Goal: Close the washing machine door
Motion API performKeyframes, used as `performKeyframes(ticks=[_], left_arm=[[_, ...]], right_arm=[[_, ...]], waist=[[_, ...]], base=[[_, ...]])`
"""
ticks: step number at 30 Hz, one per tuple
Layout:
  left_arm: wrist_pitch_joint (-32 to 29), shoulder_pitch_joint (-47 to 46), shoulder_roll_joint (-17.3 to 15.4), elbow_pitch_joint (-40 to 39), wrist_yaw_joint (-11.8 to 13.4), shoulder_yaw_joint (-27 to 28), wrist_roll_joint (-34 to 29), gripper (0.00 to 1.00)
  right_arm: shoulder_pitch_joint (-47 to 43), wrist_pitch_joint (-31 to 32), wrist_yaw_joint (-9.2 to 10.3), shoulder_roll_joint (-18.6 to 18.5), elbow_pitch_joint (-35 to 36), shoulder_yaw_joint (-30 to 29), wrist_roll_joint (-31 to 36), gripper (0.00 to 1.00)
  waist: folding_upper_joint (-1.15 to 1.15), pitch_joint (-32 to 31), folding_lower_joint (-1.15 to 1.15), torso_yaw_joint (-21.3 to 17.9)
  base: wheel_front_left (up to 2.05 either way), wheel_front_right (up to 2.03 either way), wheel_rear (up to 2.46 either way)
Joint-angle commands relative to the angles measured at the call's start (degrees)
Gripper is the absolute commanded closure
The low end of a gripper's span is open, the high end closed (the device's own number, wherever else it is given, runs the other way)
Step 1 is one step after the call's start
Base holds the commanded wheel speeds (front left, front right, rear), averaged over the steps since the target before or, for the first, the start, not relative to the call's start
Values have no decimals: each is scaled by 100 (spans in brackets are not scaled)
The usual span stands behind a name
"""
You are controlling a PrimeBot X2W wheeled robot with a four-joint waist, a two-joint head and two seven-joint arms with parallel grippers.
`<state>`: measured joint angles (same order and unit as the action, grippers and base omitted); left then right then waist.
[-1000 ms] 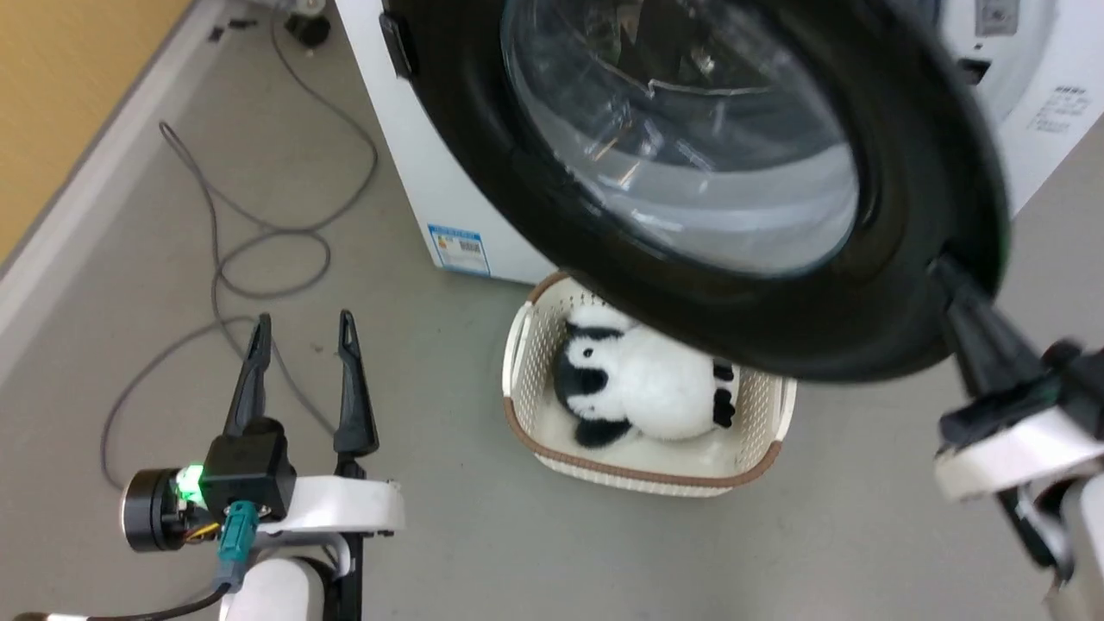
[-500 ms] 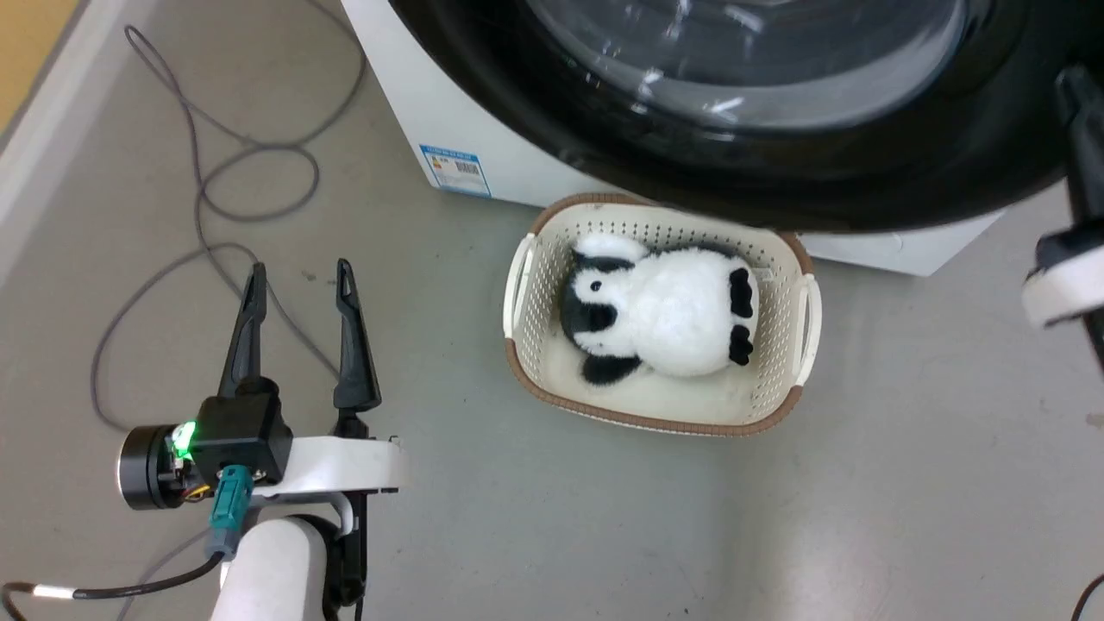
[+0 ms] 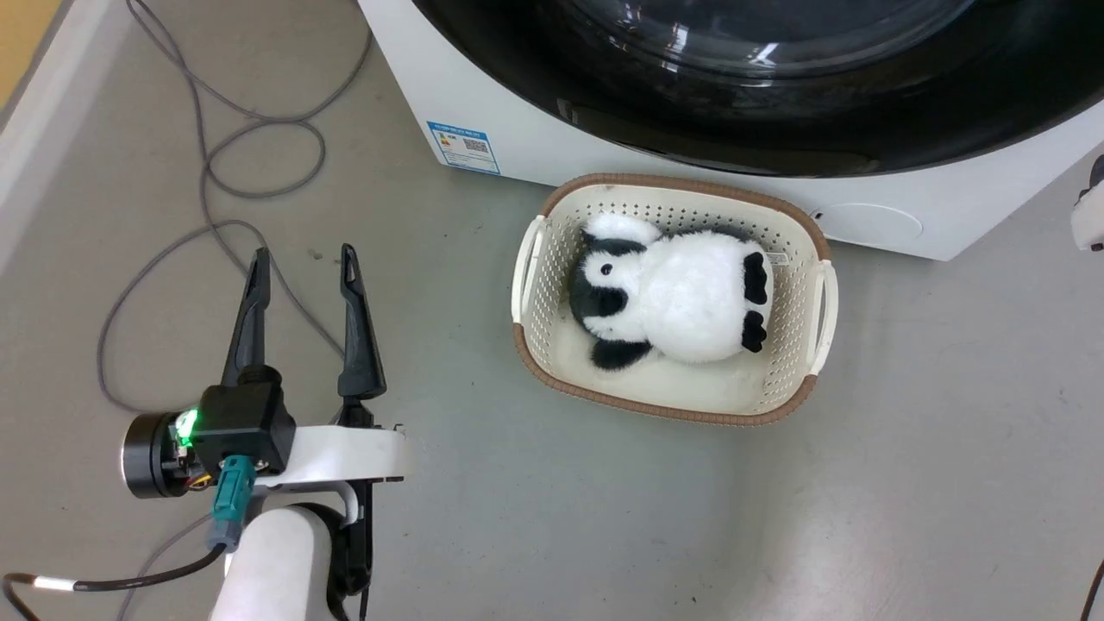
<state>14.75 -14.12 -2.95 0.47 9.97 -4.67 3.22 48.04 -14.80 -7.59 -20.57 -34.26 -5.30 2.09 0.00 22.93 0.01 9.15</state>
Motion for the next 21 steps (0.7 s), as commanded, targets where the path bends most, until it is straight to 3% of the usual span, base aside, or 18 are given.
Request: performKeyframes(ticks=[1, 9, 13, 21], left_arm=[[25, -71, 6, -9, 34, 2, 24, 0], [25, 62, 7, 75, 39, 90, 3, 0], [25, 164, 6, 142, -1, 186, -48, 0], [25, 382, -14, 270, -88, 272, -169, 0]], right_arm=[[105, -20, 10, 26, -59, -50, 55, 100], [-272, -20, 10, 200, 228, -254, -44, 100], [-606, -20, 10, 339, 1146, -398, -88, 100], [-1525, -20, 10, 999, 2928, -631, -150, 100]], waist=[[0, -12, -1, 6], [0, -301, -1, -73], [0, -556, -1, -193], [0, -1078, -1, -382]], base=[[0, 0, 0], [0, 0, 0], [0, 0, 0], [0, 0, 0]])
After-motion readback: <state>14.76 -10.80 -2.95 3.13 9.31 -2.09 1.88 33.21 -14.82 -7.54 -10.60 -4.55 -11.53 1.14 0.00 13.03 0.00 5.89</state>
